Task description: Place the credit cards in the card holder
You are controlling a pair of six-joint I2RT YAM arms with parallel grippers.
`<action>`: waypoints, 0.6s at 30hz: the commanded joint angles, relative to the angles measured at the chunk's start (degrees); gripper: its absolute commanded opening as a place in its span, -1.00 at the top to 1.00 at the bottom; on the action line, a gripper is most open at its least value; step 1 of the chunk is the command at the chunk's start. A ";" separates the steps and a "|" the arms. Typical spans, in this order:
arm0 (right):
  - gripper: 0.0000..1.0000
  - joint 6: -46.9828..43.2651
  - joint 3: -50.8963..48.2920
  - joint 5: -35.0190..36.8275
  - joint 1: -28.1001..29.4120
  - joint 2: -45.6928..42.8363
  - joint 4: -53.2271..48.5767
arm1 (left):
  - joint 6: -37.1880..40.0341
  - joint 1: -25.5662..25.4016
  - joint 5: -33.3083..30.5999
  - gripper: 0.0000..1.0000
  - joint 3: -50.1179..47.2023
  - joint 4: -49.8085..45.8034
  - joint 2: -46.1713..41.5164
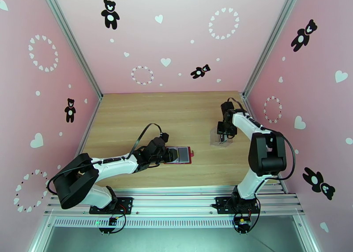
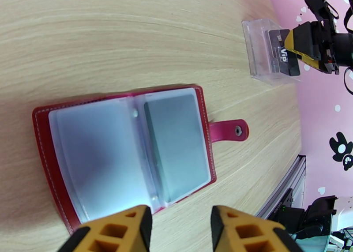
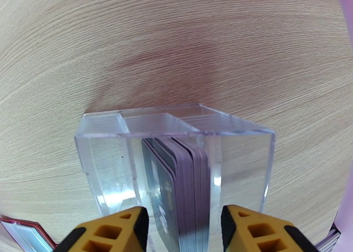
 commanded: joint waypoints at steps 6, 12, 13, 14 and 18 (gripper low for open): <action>0.01 0.02 0.83 2.74 -0.20 1.72 -2.64 | 0.33 -0.39 -0.10 0.17 -0.32 0.91 1.12; 0.04 0.35 0.62 3.96 -0.19 1.11 -3.35 | 0.36 -0.40 -0.16 0.17 -0.31 0.74 1.00; 0.05 0.55 0.48 4.51 -0.16 0.62 -3.52 | 0.32 -0.36 -0.13 0.17 -0.30 0.73 1.05; 0.05 0.82 0.32 5.16 -0.15 0.00 -3.57 | 0.35 -0.40 -0.16 0.17 -0.26 0.65 1.06; 0.07 1.14 -0.49 6.90 -0.45 -3.34 -3.87 | 0.34 -0.40 -0.21 0.17 -0.39 0.59 0.90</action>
